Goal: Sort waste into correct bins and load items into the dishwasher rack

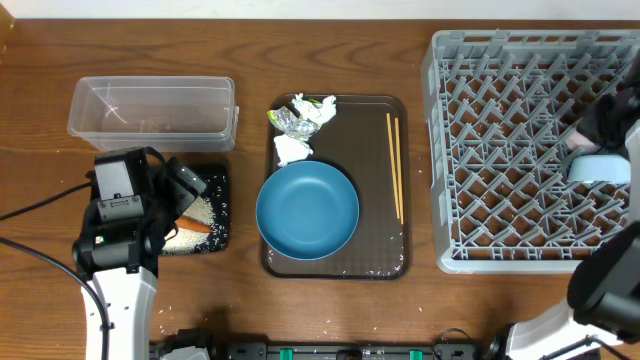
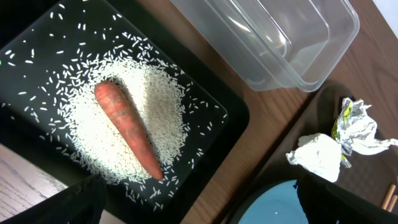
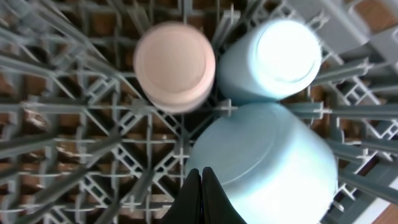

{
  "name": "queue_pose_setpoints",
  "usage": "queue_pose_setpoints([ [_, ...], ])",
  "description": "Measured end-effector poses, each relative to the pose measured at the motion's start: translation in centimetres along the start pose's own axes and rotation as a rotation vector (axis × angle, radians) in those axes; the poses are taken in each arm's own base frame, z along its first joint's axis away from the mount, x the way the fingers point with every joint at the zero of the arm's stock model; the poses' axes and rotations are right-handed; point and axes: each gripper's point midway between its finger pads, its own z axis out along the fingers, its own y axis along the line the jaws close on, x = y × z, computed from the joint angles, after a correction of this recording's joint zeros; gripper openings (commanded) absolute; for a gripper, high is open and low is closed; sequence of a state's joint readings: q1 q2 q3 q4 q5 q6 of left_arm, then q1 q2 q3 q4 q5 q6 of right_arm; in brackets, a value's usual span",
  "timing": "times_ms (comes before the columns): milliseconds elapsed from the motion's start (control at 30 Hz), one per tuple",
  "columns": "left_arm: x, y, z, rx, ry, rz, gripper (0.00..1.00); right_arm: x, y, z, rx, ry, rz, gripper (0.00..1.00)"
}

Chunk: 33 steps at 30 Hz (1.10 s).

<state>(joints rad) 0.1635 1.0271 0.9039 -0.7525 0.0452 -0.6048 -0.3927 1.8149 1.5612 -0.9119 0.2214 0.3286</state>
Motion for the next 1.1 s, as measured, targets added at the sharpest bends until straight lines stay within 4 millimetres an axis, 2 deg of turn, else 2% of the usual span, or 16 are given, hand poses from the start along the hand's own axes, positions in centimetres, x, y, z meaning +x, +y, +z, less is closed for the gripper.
queue_pose_setpoints([
  [133, 0.0, 0.0, 0.0, 0.000, 0.000, 0.000, 1.00, 1.6, -1.2, 1.2, 0.037, 0.079, 0.016, 0.01],
  [400, 0.0, 0.0, 0.0, 0.000, 0.000, 0.000, 1.00, 3.4, -4.3, 1.2, 0.097, 0.177, 0.086, 0.01],
  [567, 0.0, 0.0, 0.0, 0.000, 0.000, 0.000, 1.00, 4.2, -4.5, 0.4, 0.086, 0.205, 0.114, 0.01],
  [633, 0.0, 0.0, 0.0, 0.000, 0.000, 0.000, 1.00, 4.2, -4.5, -0.8, 0.072, 0.195, 0.126, 0.01],
  [700, 0.0, 0.0, 0.0, 0.000, 0.000, 0.000, 1.00, 4.1, -4.8, -2.8, 0.058, 0.171, 0.139, 0.01],
  [900, 0.0, 0.0, 0.0, 0.000, -0.001, 0.000, 1.00, 3.8, -5.1, -11.1, -0.061, 0.017, 0.180, 0.03],
  [967, 0.0, 0.0, 0.0, 0.000, 0.000, 0.000, 1.00, 4.0, -3.8, -13.6, -0.160, -0.023, 0.162, 0.13],
  [1000, 0.0, 0.0, 0.0, 0.000, -0.001, 0.000, 1.00, 4.2, -2.9, -14.5, -0.213, -0.034, 0.141, 0.42],
  [1033, 0.0, 0.0, 0.0, 0.000, -0.001, 0.000, 1.00, 4.5, -1.4, -15.6, -0.288, -0.043, 0.097, 0.64],
  [1067, 0.0, 0.0, 0.0, 0.000, 0.000, 0.000, 1.00, 5.0, 0.8, -16.9, -0.389, -0.049, 0.016, 0.74],
  [1100, 0.0, 0.0, 0.0, 0.000, -0.001, 0.000, 1.00, 5.6, 2.8, -17.9, -0.479, -0.044, -0.065, 0.79],
])
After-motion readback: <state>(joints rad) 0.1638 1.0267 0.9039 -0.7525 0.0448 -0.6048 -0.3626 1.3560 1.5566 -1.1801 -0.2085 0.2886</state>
